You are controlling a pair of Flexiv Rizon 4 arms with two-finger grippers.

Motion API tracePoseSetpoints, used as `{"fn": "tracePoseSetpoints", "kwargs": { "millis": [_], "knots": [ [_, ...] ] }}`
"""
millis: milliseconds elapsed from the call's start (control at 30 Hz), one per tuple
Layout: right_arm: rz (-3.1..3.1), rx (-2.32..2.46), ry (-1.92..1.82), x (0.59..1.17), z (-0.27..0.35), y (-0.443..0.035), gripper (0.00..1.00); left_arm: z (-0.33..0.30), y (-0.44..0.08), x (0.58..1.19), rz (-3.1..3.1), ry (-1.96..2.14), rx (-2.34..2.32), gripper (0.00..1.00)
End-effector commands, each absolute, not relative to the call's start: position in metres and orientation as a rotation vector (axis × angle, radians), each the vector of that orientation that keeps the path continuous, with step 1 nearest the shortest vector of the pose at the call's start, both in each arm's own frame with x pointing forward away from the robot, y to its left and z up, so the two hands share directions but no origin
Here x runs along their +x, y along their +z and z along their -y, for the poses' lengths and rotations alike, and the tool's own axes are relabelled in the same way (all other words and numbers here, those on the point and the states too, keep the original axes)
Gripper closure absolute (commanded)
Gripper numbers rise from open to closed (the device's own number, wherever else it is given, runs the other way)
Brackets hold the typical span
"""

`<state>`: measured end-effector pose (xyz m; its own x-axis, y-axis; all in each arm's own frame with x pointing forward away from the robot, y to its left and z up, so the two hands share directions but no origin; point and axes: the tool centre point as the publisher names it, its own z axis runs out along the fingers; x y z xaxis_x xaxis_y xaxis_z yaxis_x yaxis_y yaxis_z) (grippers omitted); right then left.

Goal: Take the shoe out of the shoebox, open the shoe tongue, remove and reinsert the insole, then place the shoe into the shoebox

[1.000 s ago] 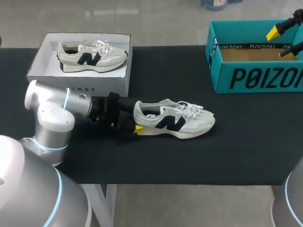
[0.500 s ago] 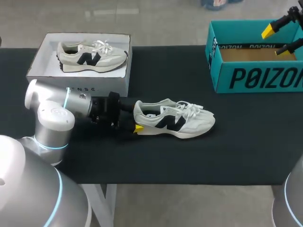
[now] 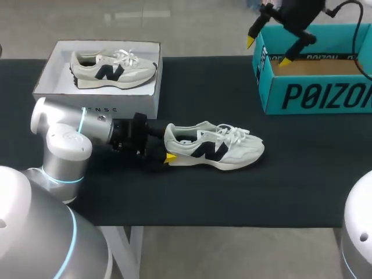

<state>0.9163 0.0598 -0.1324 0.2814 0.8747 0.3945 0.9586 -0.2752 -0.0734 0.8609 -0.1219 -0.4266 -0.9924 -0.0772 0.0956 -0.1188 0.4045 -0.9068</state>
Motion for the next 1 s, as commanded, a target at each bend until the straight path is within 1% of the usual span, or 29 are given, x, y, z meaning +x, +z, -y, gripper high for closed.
{"fn": "tracePoseSetpoints", "kwargs": {
  "millis": [33,500,667,1000],
  "knots": [
    [1.718,-2.39,-0.227,0.915,-0.067,-0.126,0.0,0.123,-0.428,0.862,2.6,1.688,0.184,1.0],
    [1.718,-2.39,-0.227,0.915,-0.067,-0.126,0.0,0.123,-0.428,0.862,2.6,1.688,0.184,1.0],
    [1.911,-2.496,-0.1,0.9,-0.1,-0.165,0.0,0.123,-0.428,0.862,2.6,1.688,0.184,1.0],
    [1.943,-2.48,-0.141,0.86,-0.136,-0.217,0.0,0.123,-0.428,0.862,2.6,1.688,0.184,1.0]
  ]
}}
